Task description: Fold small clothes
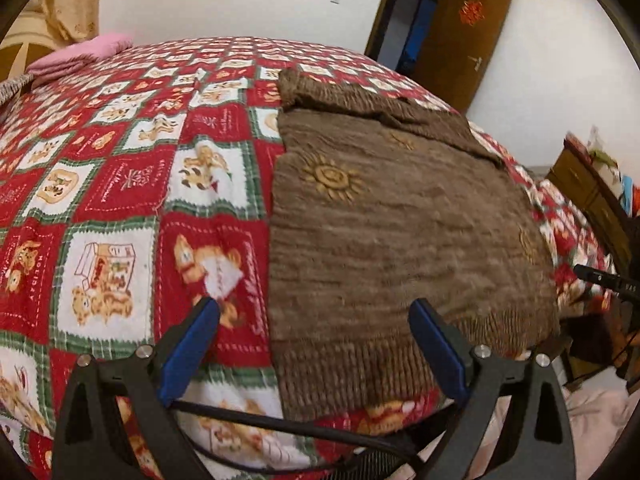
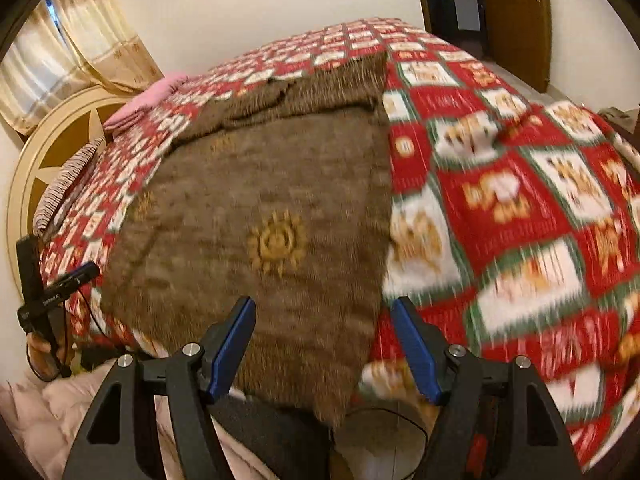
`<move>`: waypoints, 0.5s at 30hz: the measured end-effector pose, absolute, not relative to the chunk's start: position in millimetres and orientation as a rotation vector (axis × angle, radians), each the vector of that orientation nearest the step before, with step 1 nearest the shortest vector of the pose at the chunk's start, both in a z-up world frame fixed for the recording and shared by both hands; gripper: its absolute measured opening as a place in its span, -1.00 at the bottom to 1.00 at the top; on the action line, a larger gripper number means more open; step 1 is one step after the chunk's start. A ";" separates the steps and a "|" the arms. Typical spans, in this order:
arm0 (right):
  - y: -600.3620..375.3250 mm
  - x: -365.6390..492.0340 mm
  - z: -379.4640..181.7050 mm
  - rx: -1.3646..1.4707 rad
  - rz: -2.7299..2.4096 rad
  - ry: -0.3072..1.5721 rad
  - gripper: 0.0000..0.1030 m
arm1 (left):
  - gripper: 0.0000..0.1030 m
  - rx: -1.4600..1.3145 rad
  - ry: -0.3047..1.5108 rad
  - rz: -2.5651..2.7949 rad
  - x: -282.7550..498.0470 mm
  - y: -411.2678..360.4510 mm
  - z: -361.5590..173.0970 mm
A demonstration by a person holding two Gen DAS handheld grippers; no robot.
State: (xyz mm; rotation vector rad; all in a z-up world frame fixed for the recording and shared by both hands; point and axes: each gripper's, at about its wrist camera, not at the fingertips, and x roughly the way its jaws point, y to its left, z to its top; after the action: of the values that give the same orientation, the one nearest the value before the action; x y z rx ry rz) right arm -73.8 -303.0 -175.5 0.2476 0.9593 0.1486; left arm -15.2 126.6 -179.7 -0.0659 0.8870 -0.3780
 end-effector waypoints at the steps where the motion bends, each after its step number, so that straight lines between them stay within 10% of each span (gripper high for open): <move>1: -302.7 -76.6 -178.2 0.249 0.149 0.971 0.38 | 0.88 -0.061 0.888 -0.383 -18.0 126.4 -179.8; 15: -282.8 -79.1 -225.9 0.261 0.189 1.102 0.37 | 0.65 -0.094 0.970 -0.413 -24.4 125.1 -186.9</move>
State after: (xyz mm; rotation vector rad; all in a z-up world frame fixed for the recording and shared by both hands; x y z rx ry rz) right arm -79.1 -282.8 -225.9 0.2613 1.1022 0.1886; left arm -24.4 125.1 -186.9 -0.0937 0.9695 -0.4133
